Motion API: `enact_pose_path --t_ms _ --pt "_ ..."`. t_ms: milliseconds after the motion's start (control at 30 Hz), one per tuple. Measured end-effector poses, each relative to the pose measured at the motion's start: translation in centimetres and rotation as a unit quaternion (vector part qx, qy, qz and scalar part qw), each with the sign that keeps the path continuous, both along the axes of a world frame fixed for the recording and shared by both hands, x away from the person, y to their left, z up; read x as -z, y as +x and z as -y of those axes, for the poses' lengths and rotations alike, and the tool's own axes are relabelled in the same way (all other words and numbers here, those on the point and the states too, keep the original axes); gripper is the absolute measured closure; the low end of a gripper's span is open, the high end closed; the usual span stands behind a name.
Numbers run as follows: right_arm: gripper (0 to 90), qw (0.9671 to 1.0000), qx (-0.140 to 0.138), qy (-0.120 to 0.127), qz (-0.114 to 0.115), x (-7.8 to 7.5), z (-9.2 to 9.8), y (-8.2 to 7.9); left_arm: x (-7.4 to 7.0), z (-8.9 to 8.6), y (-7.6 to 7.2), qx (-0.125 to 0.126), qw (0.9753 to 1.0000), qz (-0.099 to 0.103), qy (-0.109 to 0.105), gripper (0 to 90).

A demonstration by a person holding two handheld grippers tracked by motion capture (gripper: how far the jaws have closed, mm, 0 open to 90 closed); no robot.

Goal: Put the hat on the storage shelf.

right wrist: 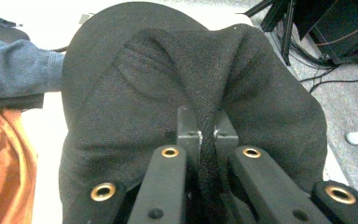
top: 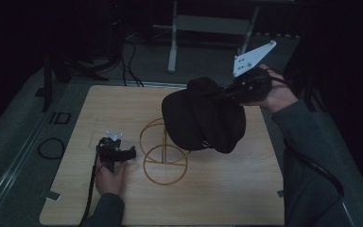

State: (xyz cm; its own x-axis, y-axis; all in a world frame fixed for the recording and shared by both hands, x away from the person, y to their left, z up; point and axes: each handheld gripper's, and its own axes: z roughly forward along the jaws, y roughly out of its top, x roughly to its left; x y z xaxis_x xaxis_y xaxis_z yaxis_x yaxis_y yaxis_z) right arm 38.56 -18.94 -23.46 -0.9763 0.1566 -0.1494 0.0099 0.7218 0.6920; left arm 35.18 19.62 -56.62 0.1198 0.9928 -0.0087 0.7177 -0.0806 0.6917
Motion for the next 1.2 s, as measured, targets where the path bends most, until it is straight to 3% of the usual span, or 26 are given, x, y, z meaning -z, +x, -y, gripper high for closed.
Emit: enact_pose_path --t_ms 833,1200 --pt "86.1 0.9995 -0.032 -0.003 0.006 -0.8 -4.3 -0.3 0.0 0.0 0.0 -0.002 1.0 0.001 -0.001 6.0" --pt "86.0 0.9979 -0.055 -0.032 0.011 -1.0 -7.1 -0.9 0.0 0.0 0.0 -0.001 1.0 0.001 0.0 6.0"
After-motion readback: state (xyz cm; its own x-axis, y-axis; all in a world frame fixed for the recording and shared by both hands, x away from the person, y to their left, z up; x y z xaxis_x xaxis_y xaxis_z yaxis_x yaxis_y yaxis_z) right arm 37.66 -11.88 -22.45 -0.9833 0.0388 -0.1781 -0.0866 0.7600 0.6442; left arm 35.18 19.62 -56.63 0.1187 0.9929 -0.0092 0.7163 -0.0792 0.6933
